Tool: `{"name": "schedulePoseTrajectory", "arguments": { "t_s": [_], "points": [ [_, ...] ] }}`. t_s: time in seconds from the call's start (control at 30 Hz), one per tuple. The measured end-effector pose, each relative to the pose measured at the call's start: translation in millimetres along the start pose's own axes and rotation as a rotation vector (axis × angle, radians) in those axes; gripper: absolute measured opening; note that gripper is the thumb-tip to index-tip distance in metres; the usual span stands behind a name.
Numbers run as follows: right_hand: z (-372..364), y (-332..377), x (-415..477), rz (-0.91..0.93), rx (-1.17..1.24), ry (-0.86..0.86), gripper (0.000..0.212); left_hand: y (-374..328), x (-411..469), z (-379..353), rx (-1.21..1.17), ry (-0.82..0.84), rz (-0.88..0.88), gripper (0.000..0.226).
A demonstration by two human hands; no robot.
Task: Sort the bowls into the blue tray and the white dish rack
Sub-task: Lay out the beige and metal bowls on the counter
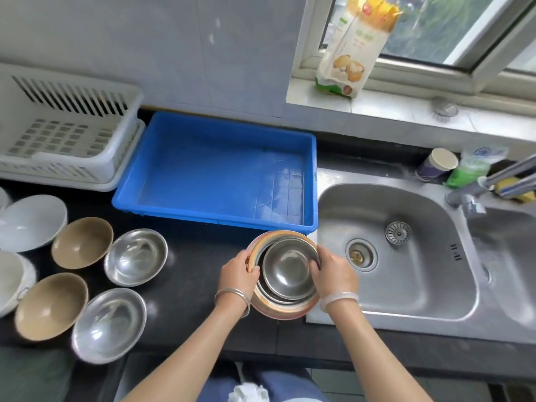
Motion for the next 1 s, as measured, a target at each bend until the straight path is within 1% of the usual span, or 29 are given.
{"name": "schedulePoseTrajectory", "arguments": {
  "t_s": [0.1,0.17,0.23,0.37,0.47,0.67,0.83,0.9,1.0],
  "points": [
    [8.3,1.4,0.6,0.033,0.083,-0.085,0.015,0.7,0.7,-0.5,0.014,0.001,0.003,0.023],
    [13.9,0.6,3.7,0.018,0.132,-0.059,0.014,1.0,1.9,-1.4,0.039,-0.003,0.007,0.023],
    [18.3,-1.7,5.8,-0.013,0.201,-0.025,0.016,-0.9,3.4,-2.8,0.076,-0.004,0.014,0.026],
    [26.6,-9.7,3.7,-0.048,0.35,-0.067,0.015,-7.7,5.9,-6.3,0.178,0.005,0.024,0.035],
    [30.9,-14.6,2.2,-0.059,0.433,-0.062,0.015,-10.3,6.3,-7.6,0.222,-0.005,0.03,0.033],
    [33.2,-18.5,-1.6,-0.047,0.471,-0.067,0.013,-14.8,6.3,-5.9,0.201,-0.039,0.031,0.032],
    [38.8,-25.4,0.1,-0.035,0.52,-0.079,0.011,-20.4,2.3,-2.1,0.234,-0.073,0.005,0.014],
    [41.0,-28.0,0.9,-0.032,0.514,-0.084,0.011,-24.2,2.6,-0.1,0.255,-0.102,-0.023,0.01],
    [43.6,-31.0,1.5,-0.022,0.526,-0.078,0.01,-29.0,2.5,-0.7,0.288,-0.168,-0.085,0.015]
  ]
}}
Point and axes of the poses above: each hand's wrist, its own x-axis towards the middle knuckle, its own z-axis out of the back of the hand, y = z × x, the point moved 2 cm from there along x, towards the middle knuckle, and after that the axes turned 10 degrees about y, right-handed, at the moved point
